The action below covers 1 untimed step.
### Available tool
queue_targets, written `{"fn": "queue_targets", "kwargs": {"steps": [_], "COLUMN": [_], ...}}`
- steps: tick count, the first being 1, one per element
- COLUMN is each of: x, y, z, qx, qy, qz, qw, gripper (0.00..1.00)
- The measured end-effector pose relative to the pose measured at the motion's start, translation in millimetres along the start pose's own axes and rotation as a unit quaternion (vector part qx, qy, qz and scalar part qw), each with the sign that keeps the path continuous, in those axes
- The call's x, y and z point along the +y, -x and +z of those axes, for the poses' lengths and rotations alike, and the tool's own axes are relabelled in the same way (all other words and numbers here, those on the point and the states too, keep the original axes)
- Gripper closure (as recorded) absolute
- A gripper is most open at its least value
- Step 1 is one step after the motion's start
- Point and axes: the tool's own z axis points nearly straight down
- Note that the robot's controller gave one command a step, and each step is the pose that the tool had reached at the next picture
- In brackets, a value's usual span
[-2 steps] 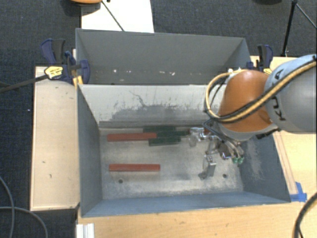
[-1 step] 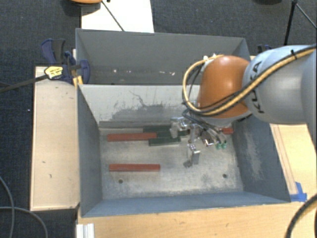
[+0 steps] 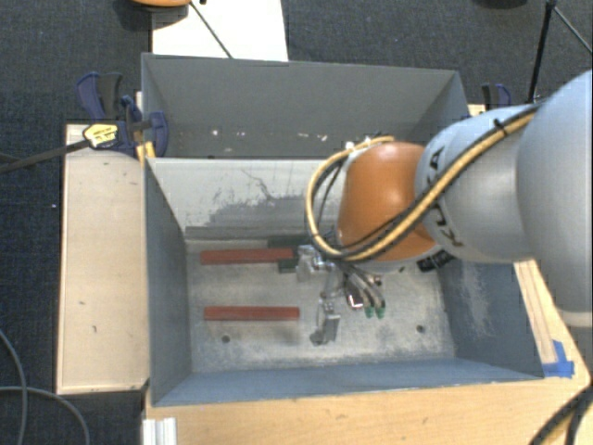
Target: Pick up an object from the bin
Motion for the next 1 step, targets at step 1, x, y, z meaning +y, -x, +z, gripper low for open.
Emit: {"fn": "queue_targets", "kwargs": {"steps": [1], "x": [30.7], "y": [-3.4], "z": [12.2], "qx": [0.0046], "qy": [0.001], "qz": [-0.08], "qw": [0.9968], "gripper": [0.0]}}
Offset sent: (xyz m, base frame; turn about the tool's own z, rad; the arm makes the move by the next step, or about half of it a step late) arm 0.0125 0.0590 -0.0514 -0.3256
